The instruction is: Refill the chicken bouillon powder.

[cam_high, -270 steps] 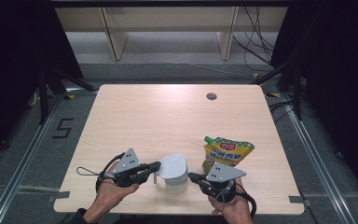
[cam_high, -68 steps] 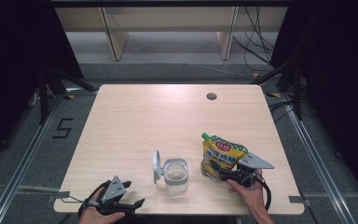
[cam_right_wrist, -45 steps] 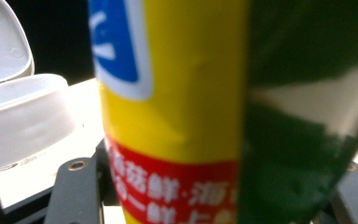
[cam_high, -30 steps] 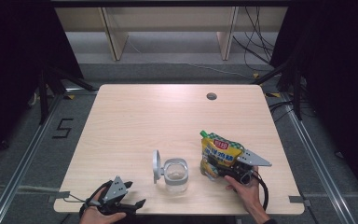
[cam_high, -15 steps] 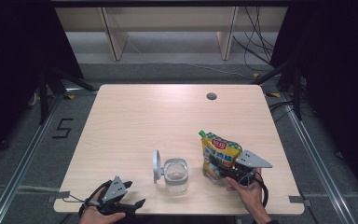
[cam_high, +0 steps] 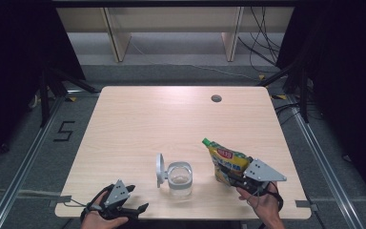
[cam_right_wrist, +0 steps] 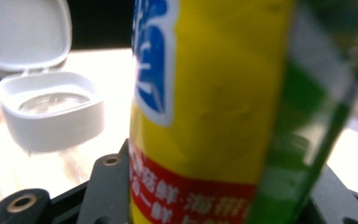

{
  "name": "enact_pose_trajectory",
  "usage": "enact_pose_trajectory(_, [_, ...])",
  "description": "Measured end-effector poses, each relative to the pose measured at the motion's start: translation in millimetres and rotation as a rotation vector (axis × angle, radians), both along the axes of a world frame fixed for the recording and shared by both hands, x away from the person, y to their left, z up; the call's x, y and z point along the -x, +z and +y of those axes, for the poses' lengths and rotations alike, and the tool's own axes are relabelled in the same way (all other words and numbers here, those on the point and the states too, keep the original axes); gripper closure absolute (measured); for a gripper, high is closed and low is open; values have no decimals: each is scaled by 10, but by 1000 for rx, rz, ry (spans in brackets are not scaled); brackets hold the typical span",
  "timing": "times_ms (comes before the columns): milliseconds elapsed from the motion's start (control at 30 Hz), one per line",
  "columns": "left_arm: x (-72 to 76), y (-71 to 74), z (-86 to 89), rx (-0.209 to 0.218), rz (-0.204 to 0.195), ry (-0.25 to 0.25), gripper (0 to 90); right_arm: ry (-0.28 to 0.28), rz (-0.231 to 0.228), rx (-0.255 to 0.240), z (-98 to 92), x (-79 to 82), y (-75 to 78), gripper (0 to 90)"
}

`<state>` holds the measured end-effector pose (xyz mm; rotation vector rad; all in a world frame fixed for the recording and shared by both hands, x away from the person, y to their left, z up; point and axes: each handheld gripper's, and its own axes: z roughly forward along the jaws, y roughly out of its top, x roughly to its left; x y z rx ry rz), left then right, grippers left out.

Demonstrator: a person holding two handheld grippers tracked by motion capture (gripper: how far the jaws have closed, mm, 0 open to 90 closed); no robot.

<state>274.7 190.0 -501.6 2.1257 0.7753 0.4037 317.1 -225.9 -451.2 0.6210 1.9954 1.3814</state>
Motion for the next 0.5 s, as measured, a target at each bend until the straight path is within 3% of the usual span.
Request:
enact_pose_trajectory(100, [-4, 2, 3, -6, -2, -2, 218, 32, -47, 122, 75, 79, 46, 536])
enact_pose_trajectory(233, [11, -9, -7, 12, 18, 20, 218, 50, -54, 222, 162, 159, 72, 541])
enact_pose_trajectory(400, [5, -9, -4, 10, 14, 17, 218, 54, -103, 345, 261, 227, 100, 542])
enact_pose_trajectory(500, [8, -12, -7, 11, 17, 20, 218, 41, -146, 463, 332, 279, 115, 546])
